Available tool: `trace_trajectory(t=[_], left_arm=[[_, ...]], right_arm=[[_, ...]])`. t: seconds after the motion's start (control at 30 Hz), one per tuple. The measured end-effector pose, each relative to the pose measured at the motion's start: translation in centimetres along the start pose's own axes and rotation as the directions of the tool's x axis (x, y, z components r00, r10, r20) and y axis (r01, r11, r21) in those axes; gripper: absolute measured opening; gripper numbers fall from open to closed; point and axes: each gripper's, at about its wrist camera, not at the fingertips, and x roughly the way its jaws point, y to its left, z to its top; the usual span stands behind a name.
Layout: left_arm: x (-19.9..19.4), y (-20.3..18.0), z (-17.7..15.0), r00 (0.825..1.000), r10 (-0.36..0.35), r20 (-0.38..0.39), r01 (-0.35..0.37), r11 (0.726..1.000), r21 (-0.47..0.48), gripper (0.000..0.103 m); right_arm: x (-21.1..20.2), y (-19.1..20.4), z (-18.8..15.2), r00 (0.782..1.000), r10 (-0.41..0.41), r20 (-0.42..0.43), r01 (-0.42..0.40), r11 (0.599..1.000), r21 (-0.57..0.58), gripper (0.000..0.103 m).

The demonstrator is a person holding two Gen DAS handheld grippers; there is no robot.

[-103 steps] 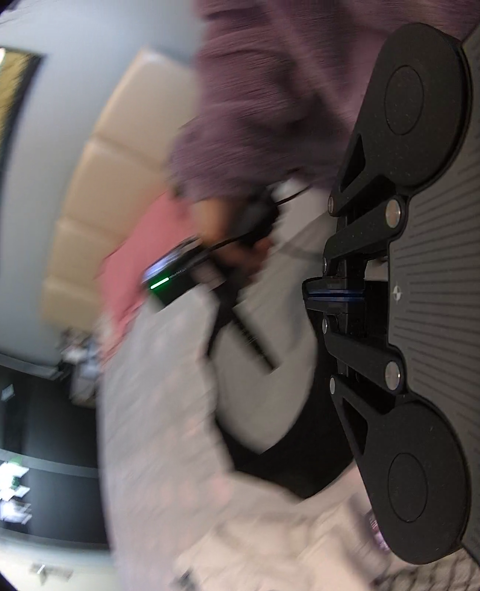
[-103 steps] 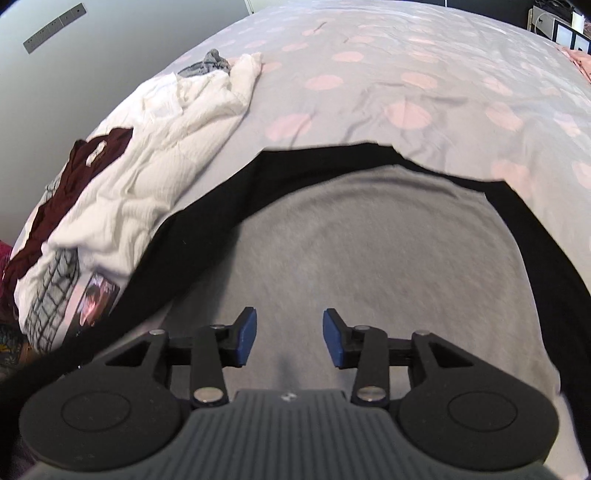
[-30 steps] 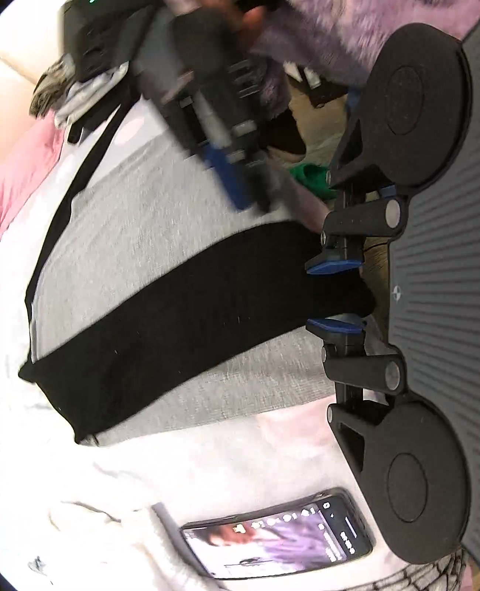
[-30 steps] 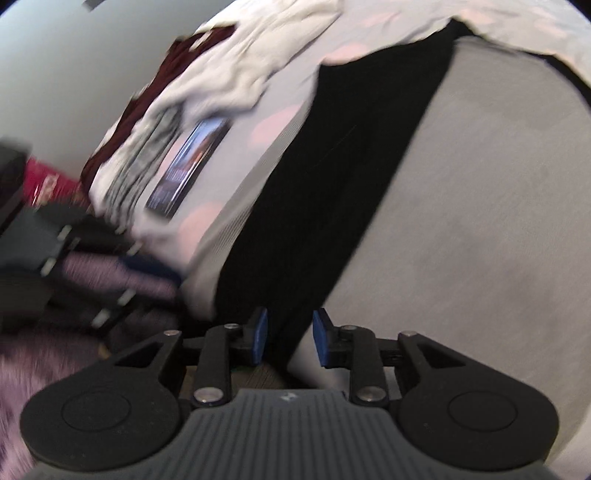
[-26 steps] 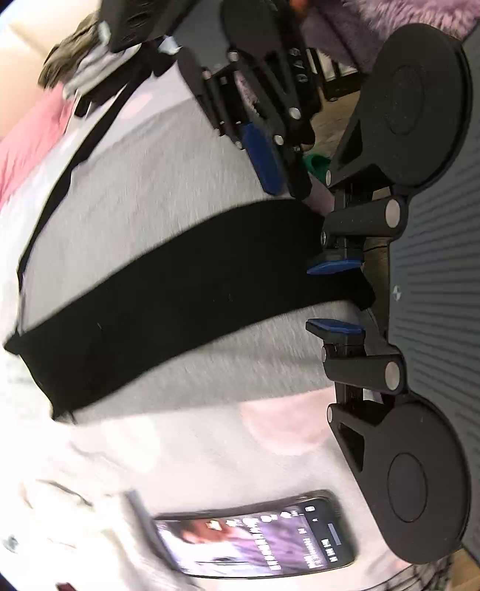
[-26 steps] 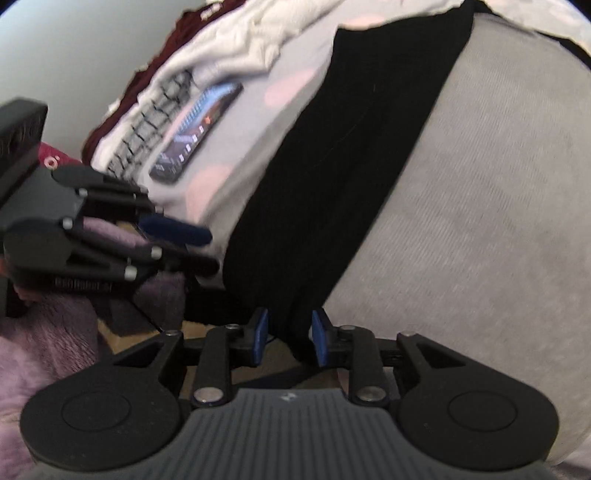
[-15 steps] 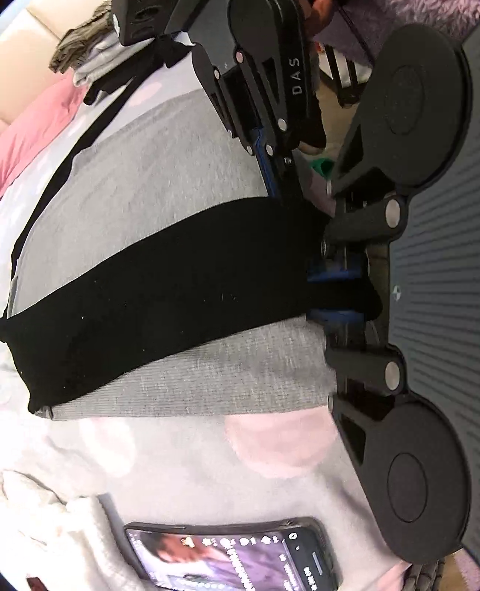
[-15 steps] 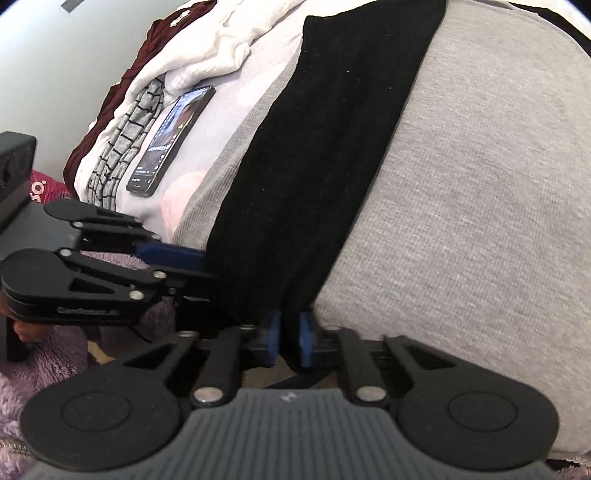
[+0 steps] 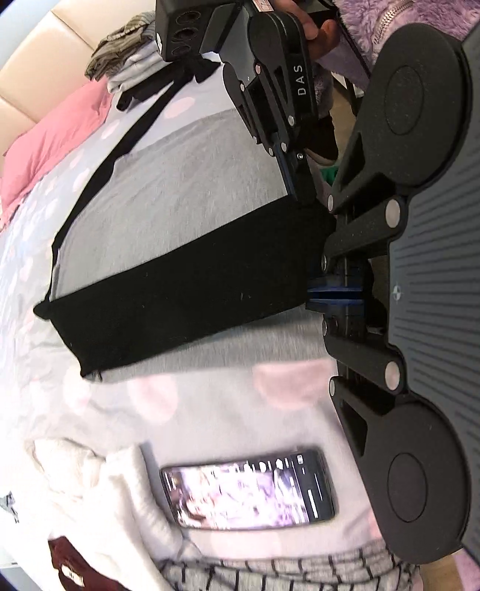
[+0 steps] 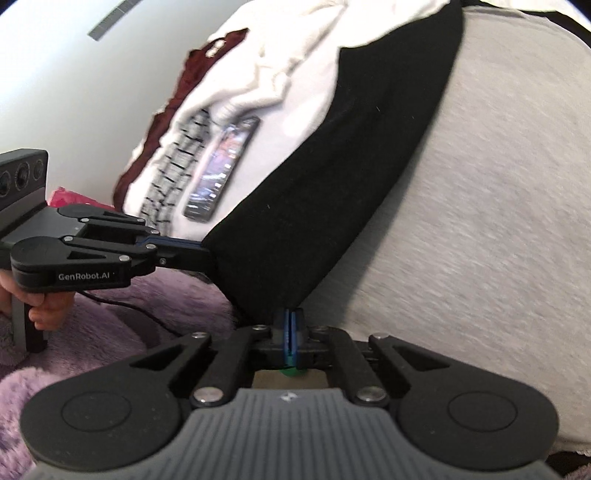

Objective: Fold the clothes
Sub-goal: 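Regrip and straighten the folded black sleeve with both tools, then open both tools and release the black sleeve onto the shirt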

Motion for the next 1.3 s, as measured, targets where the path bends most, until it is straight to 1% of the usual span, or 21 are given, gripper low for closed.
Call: trace_trajectory(t=[0.1, 0.17, 0.27, 0.33, 0.4, 0.43, 0.47, 0.5, 0.57, 0.63, 0.7, 0.8, 0.87, 1.0, 1.1, 1.2, 1.23, 1.27, 1.3], left_arm=[[1.4, 0.6, 0.0, 0.998, 0.035, -0.048, -0.035, 0.999, -0.011, 0.001], [2.4, 0.9, -0.1, 0.997, 0.037, -0.071, -0.038, 0.999, -0.018, 0.001], [4.2, 0.9, -0.1, 0.992, 0.041, -0.122, -0.043, 0.999, -0.013, 0.002], [4.3, 0.9, 0.4, 0.991, 0.032, -0.132, -0.035, 0.999, -0.020, 0.002], [4.3, 1.0, 1.0, 0.990, 0.023, -0.138, -0.027, 0.999, -0.026, 0.002], [3.9, 1.1, 1.5, 0.992, 0.022, -0.125, -0.025, 0.999, -0.024, 0.003], [3.4, 1.2, 2.0, 0.993, 0.021, -0.113, -0.024, 0.999, -0.023, 0.005], [3.0, 1.3, 2.6, 0.995, 0.021, -0.099, -0.023, 1.000, -0.020, 0.007], [2.2, 1.4, 4.2, 0.998, 0.030, -0.056, -0.031, 0.999, -0.010, 0.016], [1.8, 1.5, 6.1, 0.999, 0.045, -0.002, -0.045, 0.999, -0.006, 0.016], [2.0, 1.8, 8.1, 0.998, 0.047, 0.050, -0.046, 0.999, -0.028, 0.016], [3.0, 2.4, 11.0, 0.991, 0.048, 0.128, -0.040, 0.997, -0.063, 0.016], [4.1, 2.6, 12.6, 0.986, 0.058, 0.157, -0.049, 0.997, -0.066, 0.016], [6.2, 3.2, 15.6, 0.982, 0.061, 0.180, -0.047, 0.996, -0.078, 0.017], [7.7, 4.2, 17.8, 0.980, 0.059, 0.192, -0.040, 0.994, -0.102, 0.021], [8.9, 5.2, 18.9, 0.984, 0.054, 0.171, -0.032, 0.991, -0.126, 0.021], [9.0, 5.4, 19.1, 0.984, 0.062, 0.168, -0.040, 0.991, -0.127, 0.014], [9.2, 5.6, 19.3, 0.984, 0.069, 0.166, -0.048, 0.991, -0.128, 0.004], [9.3, 5.8, 19.5, 0.983, 0.079, 0.164, -0.059, 0.990, -0.129, 0.003]], right_arm=[[1.5, 0.4, 0.4, 1.000, 0.005, -0.025, -0.005, 1.000, -0.006, 0.002], [2.3, 0.5, 0.3, 0.999, -0.005, -0.054, 0.004, 1.000, -0.010, 0.002], [3.4, 0.5, 0.2, 0.994, -0.043, -0.101, 0.041, 0.999, -0.023, 0.002], [3.8, 0.4, 0.3, 0.991, -0.063, -0.119, 0.061, 0.998, -0.019, 0.002], [3.7, 0.4, 0.4, 0.989, -0.071, -0.126, 0.069, 0.997, -0.021, 0.008], [3.5, 0.5, 0.5, 0.989, -0.077, -0.128, 0.074, 0.997, -0.029, 0.008], [3.3, 0.6, 0.6, 0.988, -0.086, -0.129, 0.082, 0.996, -0.042, 0.012], [3.1, 0.7, 0.7, 0.986, -0.101, -0.129, 0.094, 0.994, -0.061, 0.021], [2.3, 1.0, 0.9, 0.986, -0.130, -0.107, 0.120, 0.988, -0.093, 0.030], [1.3, 1.0, 1.3, 0.987, -0.144, -0.070, 0.136, 0.985, -0.109, 0.030], [0.3, 0.8, 1.9, 0.987, -0.159, -0.023, 0.156, 0.982, -0.103, 0.031], [-1.1, 0.0, 2.8, 0.982, -0.185, 0.036, 0.187, 0.980, -0.074, 0.033], [-1.8, -0.8, 3.2, 0.978, -0.203, 0.055, 0.206, 0.977, -0.048, 0.033], [-2.5, -2.6, 4.0, 0.971, -0.226, 0.075, 0.225, 0.974, 0.024, 0.035], [-2.0, -3.7, 4.5, 0.963, -0.257, 0.080, 0.252, 0.966, 0.063, 0.035], [-2.2, -5.1, 4.6, 0.962, -0.263, 0.077, 0.256, 0.962, 0.099, 0.035], [-2.3, -5.5, 4.6, 0.962, -0.262, 0.077, 0.254, 0.961, 0.107, 0.035], [-2.4, -5.8, 4.6, 0.961, -0.263, 0.080, 0.254, 0.961, 0.112, 0.035], [-2.5, -6.1, 4.5, 0.961, -0.264, 0.082, 0.254, 0.960, 0.116, 0.035]])
